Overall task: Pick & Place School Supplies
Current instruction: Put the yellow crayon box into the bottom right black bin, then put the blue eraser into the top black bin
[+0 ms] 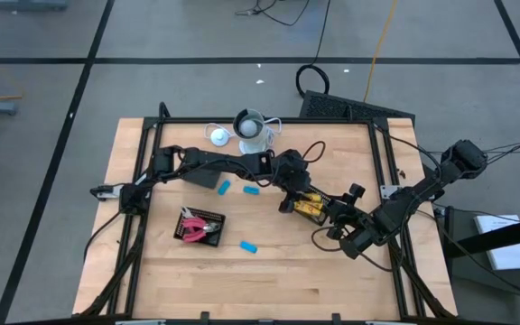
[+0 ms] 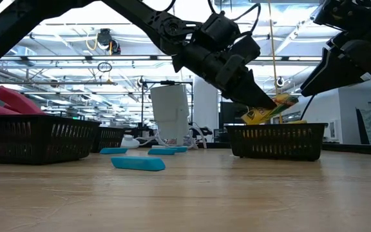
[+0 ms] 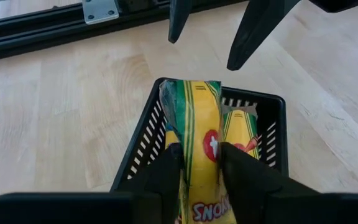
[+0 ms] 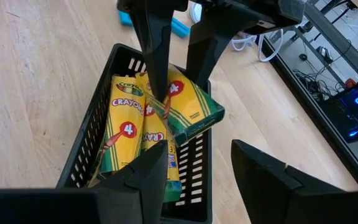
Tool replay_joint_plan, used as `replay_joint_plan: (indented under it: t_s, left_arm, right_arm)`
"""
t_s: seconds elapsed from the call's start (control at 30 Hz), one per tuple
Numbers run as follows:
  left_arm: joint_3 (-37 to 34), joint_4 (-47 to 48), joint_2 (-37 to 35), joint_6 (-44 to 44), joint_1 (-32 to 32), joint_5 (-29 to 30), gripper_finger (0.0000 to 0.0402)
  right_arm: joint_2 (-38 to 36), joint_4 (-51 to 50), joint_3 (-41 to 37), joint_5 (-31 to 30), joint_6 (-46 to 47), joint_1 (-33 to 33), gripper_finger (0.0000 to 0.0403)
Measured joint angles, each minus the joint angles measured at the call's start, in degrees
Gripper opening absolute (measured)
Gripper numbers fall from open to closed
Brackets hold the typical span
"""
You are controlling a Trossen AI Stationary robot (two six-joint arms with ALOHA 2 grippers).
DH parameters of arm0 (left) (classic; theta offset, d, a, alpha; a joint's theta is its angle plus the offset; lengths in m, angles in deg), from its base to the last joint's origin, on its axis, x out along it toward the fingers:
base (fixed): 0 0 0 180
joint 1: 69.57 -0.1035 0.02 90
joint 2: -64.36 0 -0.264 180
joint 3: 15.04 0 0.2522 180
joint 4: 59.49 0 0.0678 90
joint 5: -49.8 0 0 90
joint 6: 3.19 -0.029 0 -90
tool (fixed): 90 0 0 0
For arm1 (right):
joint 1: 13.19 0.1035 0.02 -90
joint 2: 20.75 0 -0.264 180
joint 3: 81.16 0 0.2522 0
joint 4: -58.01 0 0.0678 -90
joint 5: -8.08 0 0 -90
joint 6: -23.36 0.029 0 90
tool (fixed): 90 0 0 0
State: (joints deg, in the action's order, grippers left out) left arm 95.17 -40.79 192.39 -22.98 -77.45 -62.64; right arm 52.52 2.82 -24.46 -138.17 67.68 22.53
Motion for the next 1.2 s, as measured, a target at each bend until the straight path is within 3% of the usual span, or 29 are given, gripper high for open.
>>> replay_joint_plan:
  t_s: [0.2, 0.37, 1.2]
  left_arm:
    - [0.00, -0.10, -0.02, 0.39, 0.00, 0.44, 0.0182]
    - [0.00, -0.07, -0.04, 0.39, 0.00, 0.96, 0.0212]
    - [0.00, -0.47, -0.04, 0.43, 0.00, 1.48, 0.0216]
  right_arm:
    - [0.00, 0.00, 0.00, 0.00, 0.00, 0.01, 0.0167]
    - [0.00, 0.00, 0.00, 0.00, 0.01, 0.01, 0.0167]
    - [0.00, 0.02, 0.00, 0.02, 0.03, 0.01, 0.0166]
